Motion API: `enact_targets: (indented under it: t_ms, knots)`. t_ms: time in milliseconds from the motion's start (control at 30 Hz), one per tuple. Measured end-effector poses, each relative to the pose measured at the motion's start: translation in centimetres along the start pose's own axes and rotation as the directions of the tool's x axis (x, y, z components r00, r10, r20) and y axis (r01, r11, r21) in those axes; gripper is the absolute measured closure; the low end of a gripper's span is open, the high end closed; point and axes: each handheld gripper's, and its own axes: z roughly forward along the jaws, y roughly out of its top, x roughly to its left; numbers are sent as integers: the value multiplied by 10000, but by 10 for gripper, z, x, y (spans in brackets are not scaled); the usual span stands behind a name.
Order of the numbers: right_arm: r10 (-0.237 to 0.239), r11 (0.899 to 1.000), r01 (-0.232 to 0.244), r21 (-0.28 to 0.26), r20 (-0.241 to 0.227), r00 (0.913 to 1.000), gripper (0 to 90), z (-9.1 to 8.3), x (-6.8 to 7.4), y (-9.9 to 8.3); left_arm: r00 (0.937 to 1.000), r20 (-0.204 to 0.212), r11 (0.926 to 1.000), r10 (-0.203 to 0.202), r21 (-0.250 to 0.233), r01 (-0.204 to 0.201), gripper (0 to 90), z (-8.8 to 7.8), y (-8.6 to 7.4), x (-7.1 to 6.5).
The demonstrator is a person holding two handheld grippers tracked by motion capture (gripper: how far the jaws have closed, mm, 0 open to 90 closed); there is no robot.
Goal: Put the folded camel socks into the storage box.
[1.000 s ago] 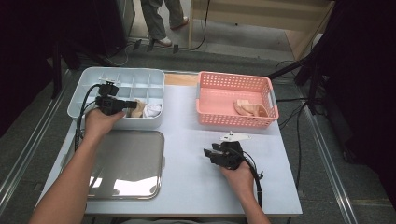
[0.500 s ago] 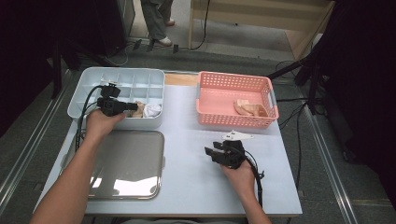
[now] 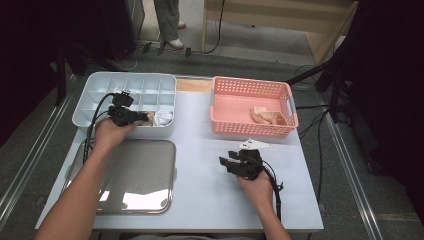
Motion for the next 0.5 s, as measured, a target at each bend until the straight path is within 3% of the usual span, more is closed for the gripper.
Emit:
enact_targets:
  t_ms: [200, 500]
  knots:
    - [6, 10000, -6, -97, -6, 10000, 541, -1, 0, 1, 9994, 271, 9997, -223, -122, 227, 891, -2, 0, 1]
    - [59, 9997, -57, -235, 77, 10000, 539, -6, -5, 9, 9988, 383, 9974, -311, -631, 335, 764, -18, 2, 0]
